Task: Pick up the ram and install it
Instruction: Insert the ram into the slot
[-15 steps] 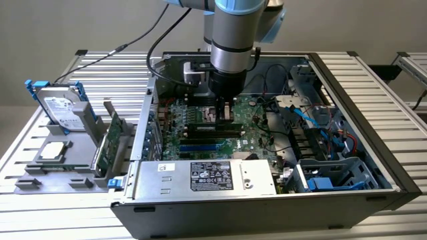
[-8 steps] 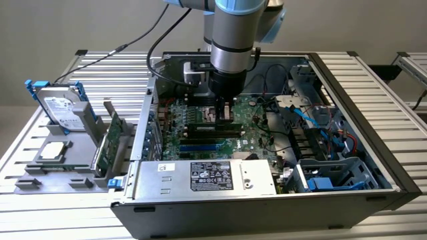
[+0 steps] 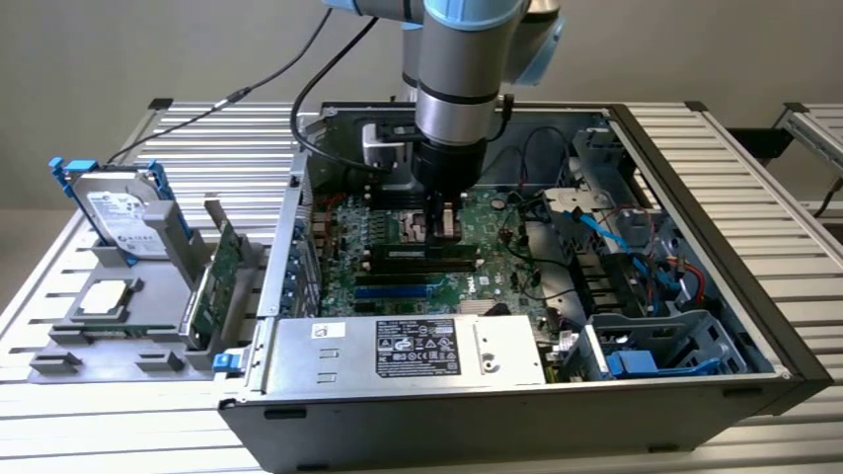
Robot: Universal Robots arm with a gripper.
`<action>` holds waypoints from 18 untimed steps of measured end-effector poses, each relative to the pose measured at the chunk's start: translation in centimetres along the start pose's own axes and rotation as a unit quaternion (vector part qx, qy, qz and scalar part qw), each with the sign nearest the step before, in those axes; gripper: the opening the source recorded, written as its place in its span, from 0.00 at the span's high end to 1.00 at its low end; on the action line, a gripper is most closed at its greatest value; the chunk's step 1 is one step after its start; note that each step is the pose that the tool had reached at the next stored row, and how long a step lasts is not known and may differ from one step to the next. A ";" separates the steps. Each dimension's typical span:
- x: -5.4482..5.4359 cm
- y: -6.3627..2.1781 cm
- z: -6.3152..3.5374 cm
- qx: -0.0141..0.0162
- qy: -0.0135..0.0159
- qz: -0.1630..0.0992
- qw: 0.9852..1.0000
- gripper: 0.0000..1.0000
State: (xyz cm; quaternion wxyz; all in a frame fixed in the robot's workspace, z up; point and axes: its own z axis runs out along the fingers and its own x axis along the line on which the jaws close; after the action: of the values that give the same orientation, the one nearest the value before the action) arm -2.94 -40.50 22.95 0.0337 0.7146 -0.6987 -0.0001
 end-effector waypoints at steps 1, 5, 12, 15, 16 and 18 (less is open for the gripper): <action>0.0 0.05 0.11 0.001 0.001 0.000 1.000 0.86; -0.1 0.06 0.33 0.002 0.003 0.000 1.000 0.86; -0.1 0.10 0.35 0.003 0.004 0.000 1.000 0.86; -0.2 0.12 0.36 0.003 0.004 0.000 1.000 0.86; -0.2 0.12 0.37 0.003 0.004 0.000 1.000 0.86; -0.2 0.13 0.38 0.003 0.005 -0.001 1.000 0.86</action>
State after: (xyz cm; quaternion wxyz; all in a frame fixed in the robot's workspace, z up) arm -3.09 -40.30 22.57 0.0351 0.7152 -0.6980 0.0060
